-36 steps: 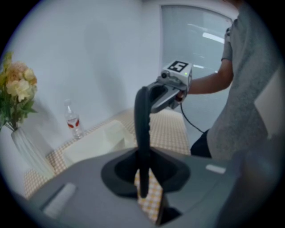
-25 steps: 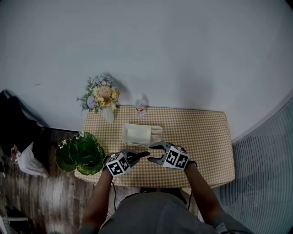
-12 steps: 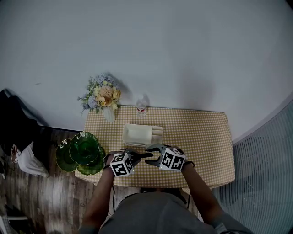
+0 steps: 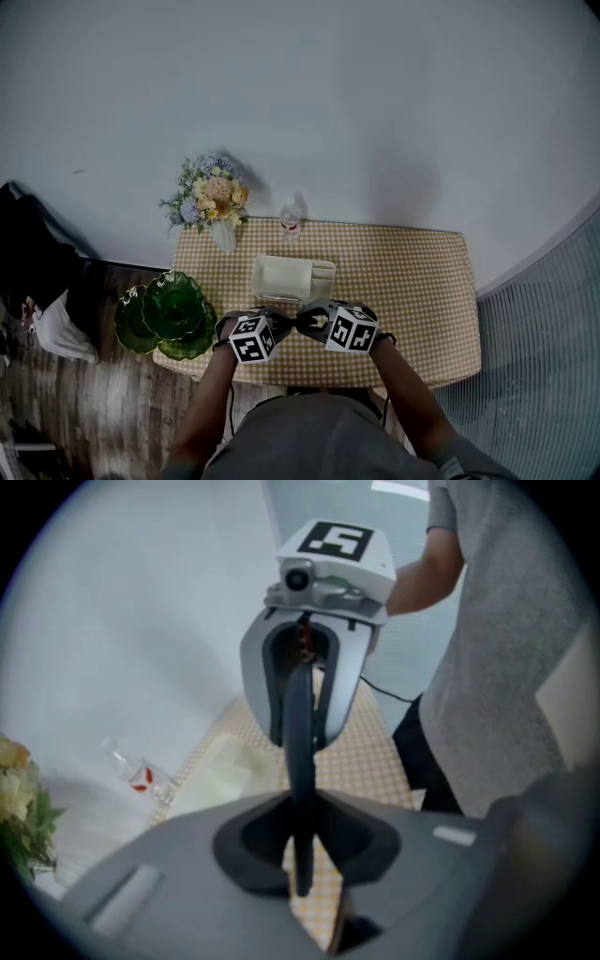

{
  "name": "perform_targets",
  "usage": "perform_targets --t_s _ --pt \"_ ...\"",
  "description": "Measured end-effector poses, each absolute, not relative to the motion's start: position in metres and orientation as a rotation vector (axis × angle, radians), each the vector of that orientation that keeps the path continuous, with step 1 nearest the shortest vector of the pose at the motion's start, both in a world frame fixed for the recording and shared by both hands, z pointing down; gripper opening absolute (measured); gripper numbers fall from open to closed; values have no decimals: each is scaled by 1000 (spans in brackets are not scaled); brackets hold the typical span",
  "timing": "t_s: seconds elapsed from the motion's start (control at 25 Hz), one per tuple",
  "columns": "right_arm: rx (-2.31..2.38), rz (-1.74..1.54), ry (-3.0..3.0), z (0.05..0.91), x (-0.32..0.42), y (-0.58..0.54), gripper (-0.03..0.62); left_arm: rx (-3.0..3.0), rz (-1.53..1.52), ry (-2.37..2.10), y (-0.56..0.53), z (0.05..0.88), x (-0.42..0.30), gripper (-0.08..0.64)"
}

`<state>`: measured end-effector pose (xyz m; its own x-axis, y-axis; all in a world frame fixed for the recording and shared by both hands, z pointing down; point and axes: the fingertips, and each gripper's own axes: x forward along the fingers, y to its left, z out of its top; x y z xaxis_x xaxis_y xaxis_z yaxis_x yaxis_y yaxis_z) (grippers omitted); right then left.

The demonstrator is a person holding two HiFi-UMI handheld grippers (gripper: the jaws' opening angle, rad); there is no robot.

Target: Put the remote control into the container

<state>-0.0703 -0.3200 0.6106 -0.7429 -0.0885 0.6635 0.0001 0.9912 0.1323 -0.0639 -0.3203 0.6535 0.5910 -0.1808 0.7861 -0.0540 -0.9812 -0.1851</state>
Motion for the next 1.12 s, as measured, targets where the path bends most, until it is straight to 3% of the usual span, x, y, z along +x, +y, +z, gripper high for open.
perform_targets --t_s 0.4,0.68,1.12 --pt "79 -138 -2402 613 -70 -323 106 -2656 -1339 219 -324 657 -64 65" --pt "108 -125 -2406 614 -66 -326 106 -2651 -1306 256 -328 655 -66 196" --pt "268 6 -2377 636 -24 -341 105 -2743 -1245 367 -335 650 -83 202"
